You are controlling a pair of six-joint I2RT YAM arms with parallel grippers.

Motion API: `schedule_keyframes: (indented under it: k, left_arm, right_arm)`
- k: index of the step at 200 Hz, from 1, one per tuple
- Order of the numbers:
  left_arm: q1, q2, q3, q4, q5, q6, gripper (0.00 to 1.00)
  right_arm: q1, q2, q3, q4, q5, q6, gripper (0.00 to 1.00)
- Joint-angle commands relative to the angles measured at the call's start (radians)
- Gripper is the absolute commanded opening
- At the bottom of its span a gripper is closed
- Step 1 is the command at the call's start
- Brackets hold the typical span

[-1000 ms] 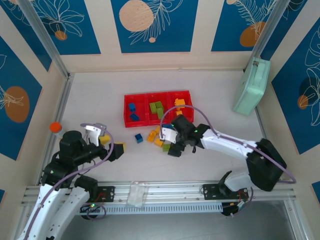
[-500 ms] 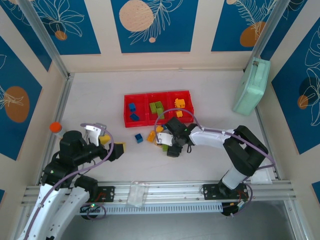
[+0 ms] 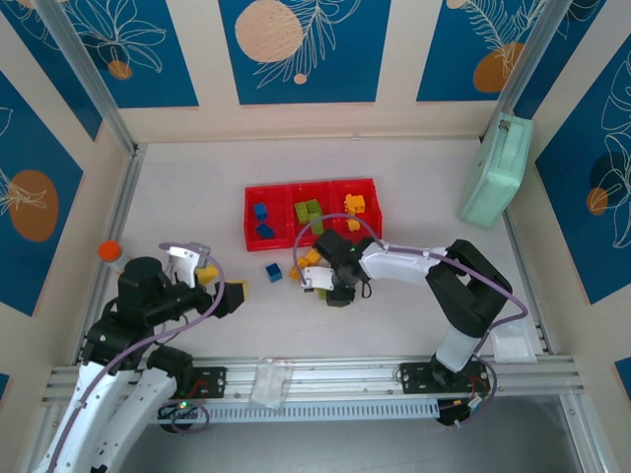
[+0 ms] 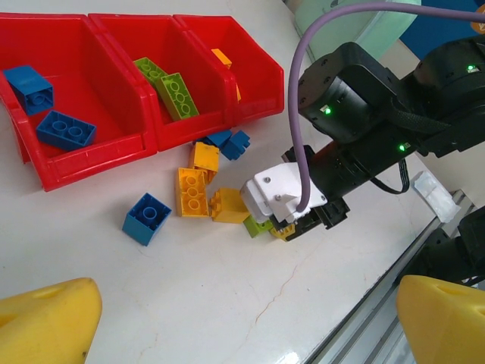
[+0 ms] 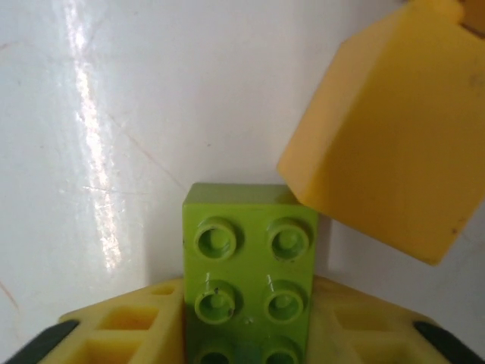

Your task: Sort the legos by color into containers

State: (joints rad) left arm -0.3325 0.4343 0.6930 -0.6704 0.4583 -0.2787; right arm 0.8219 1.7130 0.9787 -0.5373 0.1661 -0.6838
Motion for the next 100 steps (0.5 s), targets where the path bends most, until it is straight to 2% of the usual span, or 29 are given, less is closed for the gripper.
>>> schedule_keyframes:
  k: [1,39,58,84,100]
  left_arm:
    - [-0.011,-0.008,0.007,0.002,-0.006,0.02,0.99]
    - [-0.012,-0.007,0.007,0.002,-0.008,0.02,0.99]
    - [-0.011,-0.009,0.007,0.002,-0.008,0.02,0.99]
    - [-0.011,-0.01,0.007,0.003,-0.008,0.021,0.99]
    - [-0.012,-0.012,0.007,0.003,-0.008,0.021,0.99]
  right_arm:
    - [0.02,0.056,0.003,0.066,0.034,-0.005,0.27]
    - [0.035,-0.004,0.037,-0.024,0.09,0.021,0.16]
    - [0.044,-0.06,0.069,-0.069,0.095,0.046,0.14]
    - [0.029,-0.193,0.098,-0.009,0.011,0.138,0.15]
    - [-0.004,-0.258,0.128,0.061,0.033,0.267,0.15]
